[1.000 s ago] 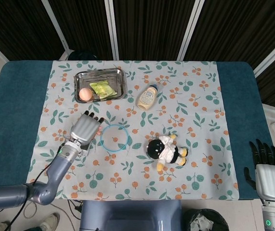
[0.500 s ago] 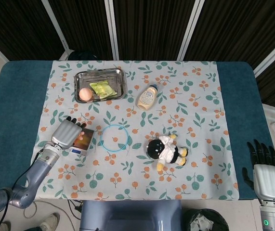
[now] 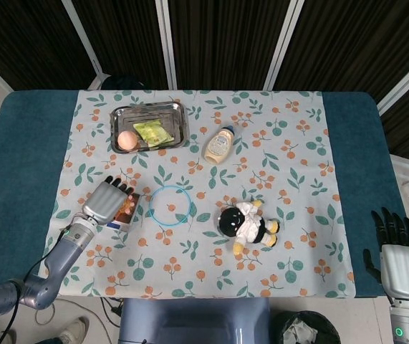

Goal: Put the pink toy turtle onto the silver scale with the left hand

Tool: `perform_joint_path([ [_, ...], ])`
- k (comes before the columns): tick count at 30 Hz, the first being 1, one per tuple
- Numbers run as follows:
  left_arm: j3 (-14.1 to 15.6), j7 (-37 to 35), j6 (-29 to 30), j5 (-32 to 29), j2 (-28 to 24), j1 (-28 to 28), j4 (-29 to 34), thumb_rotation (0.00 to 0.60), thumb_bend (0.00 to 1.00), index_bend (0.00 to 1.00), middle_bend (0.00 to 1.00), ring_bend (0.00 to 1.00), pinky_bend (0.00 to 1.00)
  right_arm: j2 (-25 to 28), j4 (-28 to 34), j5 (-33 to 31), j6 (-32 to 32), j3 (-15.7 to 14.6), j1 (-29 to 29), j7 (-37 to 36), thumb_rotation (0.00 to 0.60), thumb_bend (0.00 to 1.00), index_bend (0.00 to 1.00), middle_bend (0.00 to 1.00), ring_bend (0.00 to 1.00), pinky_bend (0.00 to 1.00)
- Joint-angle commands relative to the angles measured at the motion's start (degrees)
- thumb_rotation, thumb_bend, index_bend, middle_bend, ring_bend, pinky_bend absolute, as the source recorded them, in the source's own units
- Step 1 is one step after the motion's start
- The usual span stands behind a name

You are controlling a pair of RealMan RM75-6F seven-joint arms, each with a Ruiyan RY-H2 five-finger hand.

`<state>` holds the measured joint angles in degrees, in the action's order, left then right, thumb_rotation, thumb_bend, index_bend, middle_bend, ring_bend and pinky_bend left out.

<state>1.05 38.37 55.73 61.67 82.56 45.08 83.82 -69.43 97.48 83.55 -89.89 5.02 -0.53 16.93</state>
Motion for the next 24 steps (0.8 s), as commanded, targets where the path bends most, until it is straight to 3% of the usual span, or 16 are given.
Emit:
perform_joint_path([
  [1,-0.1,3.2,-1.9,-3.3,-1.6,0.8,2.2,0.6,0.26,0.27,0.23,0.1,0.13,0.1,0.0,-0.1,0.0,0.0,0.0,-0.1,0.6,0.5,0.01,0.0,0.01,0.0],
  [7,-1.5,5.4,-0.5,-5.6,-5.0,1.4,8.2,0.6,0.25,0.25,0.2,0.08,0.12,0.1,0.0,-0.1,-0.1,0.1,0.0,-0.2,0.6,0.5,0.01,0.0,0.01,0.0],
  [9,-3.6,1.7,5.0,-1.3,-6.0,-0.2,10.8,0.6,0.25,0.25,0.2,0.08,0.13,0.1,0.0,-0.1,-0.2,0.1,0.1,-0.3,0.6,0.5,0.01,0.0,0.01,0.0],
  [12,-4.2,-4.0,11.6,5.5,-7.1,-3.2,12.3,0.6,0.25,0.22,0.19,0.08,0.13,0.1,0.0,-0.1,-0.1,0.1,0.1,-0.3,0.6,0.5,0.01,0.0,0.01,0.0],
  [19,-0.7,-13.7,24.3,13.8,-13.3,-13.4,15.2,0.6,0.25,0.17,0.13,0.07,0.12,0.2,-0.1,0.1,0.0,0.0,0.0,-0.2,0.6,0.5,0.01,0.0,0.01,0.0],
  [24,2.1,-24.7,31.9,17.0,-16.1,-21.6,12.1,0.6,0.24,0.13,0.05,0.02,0.1,0.3,0.0,1.0,-0.1,-0.3,-0.1,-0.8,0.6,0.5,0.01,0.0,0.01,0.0],
])
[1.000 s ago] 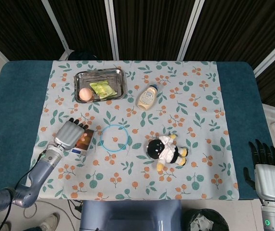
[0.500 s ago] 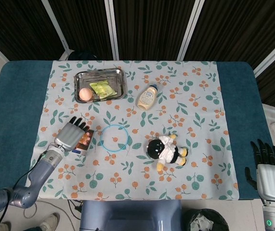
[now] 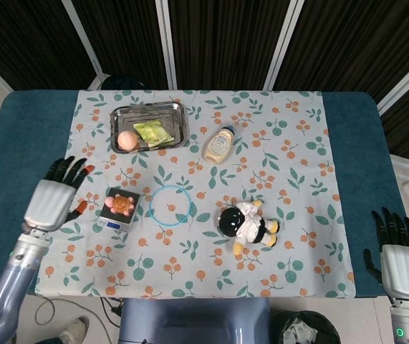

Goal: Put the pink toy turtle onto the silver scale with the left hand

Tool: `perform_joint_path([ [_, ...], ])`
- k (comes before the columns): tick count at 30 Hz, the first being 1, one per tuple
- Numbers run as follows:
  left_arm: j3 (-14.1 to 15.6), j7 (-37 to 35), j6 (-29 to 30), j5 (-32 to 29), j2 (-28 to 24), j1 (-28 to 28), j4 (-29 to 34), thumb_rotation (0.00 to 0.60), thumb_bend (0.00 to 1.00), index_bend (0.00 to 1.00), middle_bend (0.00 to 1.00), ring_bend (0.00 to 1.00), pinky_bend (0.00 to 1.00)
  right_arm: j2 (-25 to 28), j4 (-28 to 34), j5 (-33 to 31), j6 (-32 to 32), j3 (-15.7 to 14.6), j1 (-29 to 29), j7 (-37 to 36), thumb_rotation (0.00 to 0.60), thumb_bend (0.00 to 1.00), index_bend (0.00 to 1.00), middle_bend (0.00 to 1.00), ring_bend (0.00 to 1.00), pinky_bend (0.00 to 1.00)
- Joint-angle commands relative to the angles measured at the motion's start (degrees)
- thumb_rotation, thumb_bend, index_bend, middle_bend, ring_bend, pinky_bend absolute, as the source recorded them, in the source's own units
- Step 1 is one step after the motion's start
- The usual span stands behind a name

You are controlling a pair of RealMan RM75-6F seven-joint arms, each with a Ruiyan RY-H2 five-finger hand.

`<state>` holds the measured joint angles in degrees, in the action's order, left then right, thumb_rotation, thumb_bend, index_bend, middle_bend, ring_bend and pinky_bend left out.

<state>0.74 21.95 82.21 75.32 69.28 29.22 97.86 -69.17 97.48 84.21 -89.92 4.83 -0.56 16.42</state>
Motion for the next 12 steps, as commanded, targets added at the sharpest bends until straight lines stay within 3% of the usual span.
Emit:
perform_joint_path([
  [1,2.8,-10.8,6.4,4.1,-3.0,-7.0,-3.4,0.6,0.24,0.12,0.05,0.01,0.1,0.1,0.0,0.6,-0.1,-0.2,0.0,-0.5,0.6,0.5,0.01,0.0,0.01,0.0],
  [6,4.0,-20.1,7.7,4.9,-3.7,-11.4,-9.6,0.6,0.21,0.1,0.04,0.01,0.08,0.2,-0.1,0.9,-0.1,-0.4,0.0,-0.7,0.6,0.5,0.01,0.0,0.01,0.0],
  [12,3.4,-26.0,8.2,6.3,-3.7,-13.3,-13.4,0.6,0.2,0.1,0.04,0.01,0.08,0.3,0.0,1.2,-0.5,-0.4,0.1,-0.7,0.6,0.5,0.01,0.0,0.01,0.0],
])
